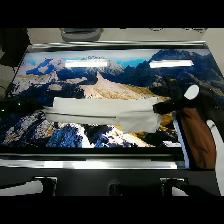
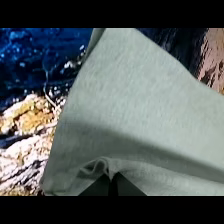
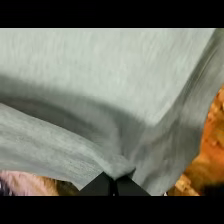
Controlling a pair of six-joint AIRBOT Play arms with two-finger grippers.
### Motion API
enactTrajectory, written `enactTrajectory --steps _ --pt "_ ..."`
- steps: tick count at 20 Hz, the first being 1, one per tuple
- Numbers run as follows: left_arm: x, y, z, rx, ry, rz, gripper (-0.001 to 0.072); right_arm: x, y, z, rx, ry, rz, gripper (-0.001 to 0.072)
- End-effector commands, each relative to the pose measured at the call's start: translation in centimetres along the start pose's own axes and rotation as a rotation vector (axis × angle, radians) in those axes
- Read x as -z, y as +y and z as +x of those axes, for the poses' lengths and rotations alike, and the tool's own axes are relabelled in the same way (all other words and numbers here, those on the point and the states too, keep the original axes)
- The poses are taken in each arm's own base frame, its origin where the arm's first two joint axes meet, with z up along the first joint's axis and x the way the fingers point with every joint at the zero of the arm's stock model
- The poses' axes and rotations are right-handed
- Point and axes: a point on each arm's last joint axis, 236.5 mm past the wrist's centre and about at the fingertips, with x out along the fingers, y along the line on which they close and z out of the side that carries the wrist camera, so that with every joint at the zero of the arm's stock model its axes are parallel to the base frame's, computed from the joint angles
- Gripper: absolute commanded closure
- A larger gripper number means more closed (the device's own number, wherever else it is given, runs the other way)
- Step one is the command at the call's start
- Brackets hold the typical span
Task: Fold the shirts.
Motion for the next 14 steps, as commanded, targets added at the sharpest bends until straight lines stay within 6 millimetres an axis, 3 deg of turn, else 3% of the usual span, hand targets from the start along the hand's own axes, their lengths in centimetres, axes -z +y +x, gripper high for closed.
enactTrajectory --steps 1,5,10,11,12,13,14 --pt "-3.4 -0.3 2.8 0.004 -0.005 -0.029 0.0682 -5.6 -2.6 2.9 0.042 -0.086 0.079 0.0663" --pt "-4.5 -0.5 6.6 0.008 0.035 -0.007 0.0681 -8.0 -2.9 6.4 -0.003 -0.165 0.161 0.0662" --pt "-3.7 0.6 9.5 0.003 0.086 -0.029 0.0676 -6.6 -3.0 8.8 -0.018 -0.100 0.158 0.0660" --pt "-3.4 0.4 9.7 0.018 0.097 -0.041 0.0547 -6.5 -3.1 8.8 -0.015 -0.099 0.154 0.0658" --pt "-3.4 0.0 9.6 0.032 0.099 -0.065 0.0215 -6.6 -3.1 8.7 -0.013 -0.102 0.138 0.0589" --pt "-3.6 -0.4 9.2 0.044 0.100 -0.074 -0.0010 -6.5 -3.0 8.3 -0.010 -0.092 0.110 0.0354" --pt "-3.7 -0.7 8.6 0.051 0.107 -0.066 -0.0009 -6.1 -3.1 7.5 0.004 -0.069 0.068 0.0090"
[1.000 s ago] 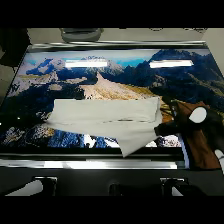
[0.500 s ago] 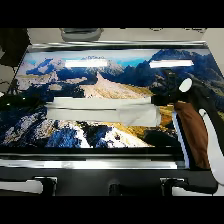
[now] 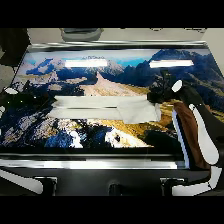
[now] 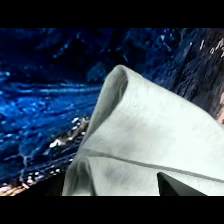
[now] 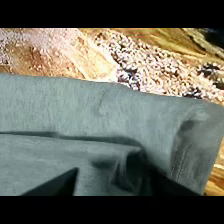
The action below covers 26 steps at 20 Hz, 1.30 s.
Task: Fold the shirts.
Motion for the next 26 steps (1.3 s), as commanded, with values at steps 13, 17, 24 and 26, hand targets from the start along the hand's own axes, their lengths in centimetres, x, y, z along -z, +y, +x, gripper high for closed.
enactTrajectory --steps 13,17,24,26 --pt "0.5 -3.6 -3.8 0.058 0.040 0.051 -0.0001 7.0 -4.5 -0.3 0.157 0.338 -0.137 -0.0006" --pt "0.5 -3.6 -3.8 0.057 0.040 0.051 -0.0001 7.2 -5.1 -0.3 0.181 0.345 -0.124 -0.0006" --pt "0.7 -3.8 -4.1 0.060 0.045 0.054 -0.0001 8.2 -1.6 1.5 0.031 0.368 -0.008 0.0089" --pt "1.0 -3.9 -4.3 0.062 0.053 0.057 0.0000 8.1 -1.3 1.4 0.019 0.362 -0.001 0.0498"
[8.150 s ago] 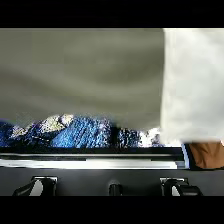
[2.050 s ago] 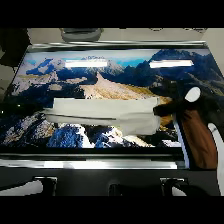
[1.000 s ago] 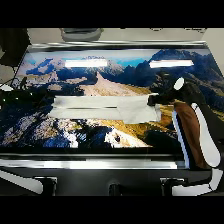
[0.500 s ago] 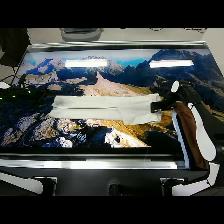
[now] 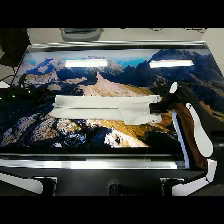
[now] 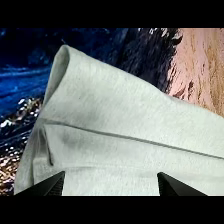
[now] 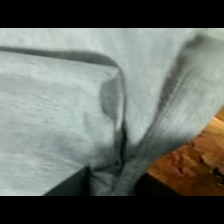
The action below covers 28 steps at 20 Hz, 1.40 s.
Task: Fold the shirts.
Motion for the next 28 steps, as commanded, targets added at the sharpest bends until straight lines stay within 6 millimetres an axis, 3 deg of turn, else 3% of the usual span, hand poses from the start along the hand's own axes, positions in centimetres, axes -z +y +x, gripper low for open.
enactTrajectory --steps 1,2,3,4,6,9,13,15,16,19,24,26,28 --pt "0.5 -0.4 -0.3 0.008 0.015 0.005 0.0000 -0.2 1.1 -0.3 -0.047 -0.009 0.021 0.0657" --pt "0.6 -0.8 -0.6 0.015 0.018 0.008 0.0003 -0.4 1.2 -1.0 -0.044 -0.026 0.012 0.0660" --pt "0.8 -1.2 -0.9 0.024 0.022 0.011 0.0087 -0.8 1.4 -2.2 -0.039 -0.056 -0.004 0.0661" --pt "1.1 -2.0 -1.1 0.049 0.030 0.029 0.0266 -1.5 1.5 -3.4 -0.031 -0.099 -0.018 0.0662" --pt "2.7 -5.4 -1.5 0.171 0.086 0.094 0.0541 -2.6 2.3 -6.3 -0.035 -0.187 -0.031 0.0663" --pt "6.5 -11.9 -0.2 0.343 0.202 0.202 0.0678 -3.2 4.7 -10.1 -0.086 -0.275 -0.065 0.0663" --pt "13.2 -18.8 6.2 0.379 0.324 0.301 0.0678 -2.1 7.9 -13.7 -0.090 -0.315 -0.145 0.0663" --pt "16.3 -23.6 7.6 0.509 0.347 0.342 0.0678 -0.8 9.3 -15.7 -0.097 -0.320 -0.178 0.0663" --pt "17.4 -24.9 8.3 0.527 0.350 0.354 0.0679 0.0 9.6 -16.9 -0.100 -0.323 -0.184 0.0663" --pt "19.7 -27.1 10.1 0.518 0.351 0.399 0.0679 2.0 9.9 -20.7 -0.066 -0.367 -0.205 0.0662" --pt "20.3 -29.5 15.5 0.440 0.256 0.269 0.0679 5.8 11.2 -25.9 -0.066 -0.427 -0.192 0.0662" --pt "22.5 -29.5 18.6 0.404 0.284 0.227 0.0679 7.4 11.8 -27.9 -0.072 -0.461 -0.172 0.0662" --pt "26.2 -29.7 21.3 0.377 0.352 0.215 0.0679 9.1 12.2 -29.4 -0.076 -0.482 -0.156 0.0662"
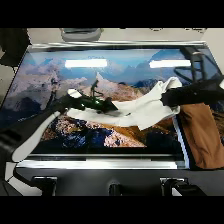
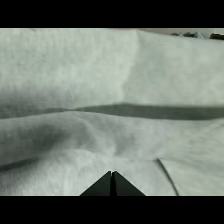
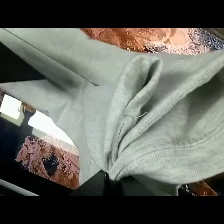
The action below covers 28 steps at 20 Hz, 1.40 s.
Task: Fold the shirts.
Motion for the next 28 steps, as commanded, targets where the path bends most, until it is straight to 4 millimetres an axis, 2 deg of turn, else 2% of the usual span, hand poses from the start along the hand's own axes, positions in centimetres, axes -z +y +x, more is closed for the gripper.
enactTrajectory --steps 1,3,6,8,10,11,13,16,18,19,21,22,24,26,28 --pt "3.3 0.5 6.3 -0.032 0.054 -0.064 0.0679 1.5 1.6 -4.0 0.001 -0.036 0.034 0.0662" --pt "6.0 -0.7 9.5 -0.001 0.105 -0.088 0.0679 1.9 2.2 -5.6 0.003 -0.068 0.054 0.0662" --pt "7.9 -3.0 12.6 0.063 0.094 -0.150 0.0679 2.0 2.3 -6.5 0.009 -0.090 0.069 0.0662" --pt "7.7 -3.0 12.4 0.065 0.089 -0.089 0.0680 1.9 2.0 -5.5 0.005 -0.065 0.076 0.0662" --pt "5.7 -2.3 9.8 0.029 0.071 -0.010 0.0682 1.3 2.2 -3.4 -0.038 -0.024 0.066 0.0662" --pt "4.7 -1.9 7.1 0.001 0.077 0.046 0.0682 0.6 2.7 -2.0 -0.082 -0.014 0.056 0.0662" --pt "2.5 -1.1 0.2 -0.091 0.072 0.178 0.0681 -1.3 3.8 0.7 -0.178 -0.028 0.049 0.0662" --pt "-3.0 -1.0 -13.0 -0.245 -0.150 0.294 0.0681 -4.9 5.6 4.5 -0.342 -0.087 0.091 0.0662" --pt "-5.7 -1.8 -21.8 -0.300 -0.339 0.301 0.0680 -6.8 7.5 7.0 -0.424 -0.124 0.104 0.0662" --pt "-6.4 -2.2 -26.0 -0.316 -0.431 0.299 0.0680 -7.1 8.7 8.6 -0.437 -0.117 0.100 0.0662" --pt "-6.9 -2.7 -32.6 -0.352 -0.573 0.292 0.0680 -6.8 11.4 12.1 -0.464 -0.081 0.095 0.0661" --pt "-6.8 -2.8 -35.1 -0.369 -0.619 0.285 0.0680 -6.6 12.4 14.0 -0.472 -0.060 0.109 0.0661" --pt "-5.8 -2.6 -38.5 -0.396 -0.667 0.269 0.0679 -5.7 14.5 17.7 -0.499 -0.008 0.141 0.0661" --pt "-4.8 -2.5 -40.0 -0.411 -0.673 0.257 0.0679 -4.6 16.5 21.0 -0.547 0.044 0.194 0.0660" --pt "-4.2 -2.5 -40.0 -0.412 -0.658 0.258 0.0679 -4.2 18.2 24.0 -0.570 0.054 0.251 0.0660"
